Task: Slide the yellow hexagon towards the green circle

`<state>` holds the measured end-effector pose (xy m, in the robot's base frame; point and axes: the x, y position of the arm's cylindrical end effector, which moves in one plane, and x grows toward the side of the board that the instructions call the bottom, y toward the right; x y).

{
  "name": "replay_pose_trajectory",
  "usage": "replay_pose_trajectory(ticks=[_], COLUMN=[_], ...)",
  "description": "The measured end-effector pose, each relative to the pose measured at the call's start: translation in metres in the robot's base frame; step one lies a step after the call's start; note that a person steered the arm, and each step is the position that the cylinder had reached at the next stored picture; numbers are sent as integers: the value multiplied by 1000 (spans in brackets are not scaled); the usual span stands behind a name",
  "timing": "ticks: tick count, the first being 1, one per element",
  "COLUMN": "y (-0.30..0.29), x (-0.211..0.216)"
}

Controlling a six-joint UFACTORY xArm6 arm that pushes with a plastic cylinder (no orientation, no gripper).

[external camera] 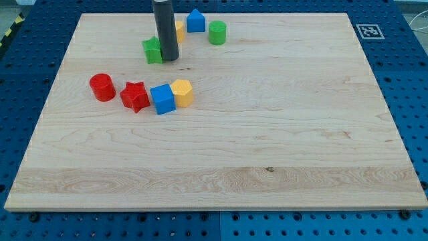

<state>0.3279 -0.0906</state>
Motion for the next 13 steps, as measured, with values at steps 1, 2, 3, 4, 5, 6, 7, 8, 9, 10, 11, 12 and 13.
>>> replay_pose_trajectory(ticks=[1,2,3,4,5,6,7,8,9,10,11,12,13], y=[0,0,0,1,3,9,18,32,45,72,94,115,136], x=[2,31,60,84,110,119,130,130,122,123,126,125,117])
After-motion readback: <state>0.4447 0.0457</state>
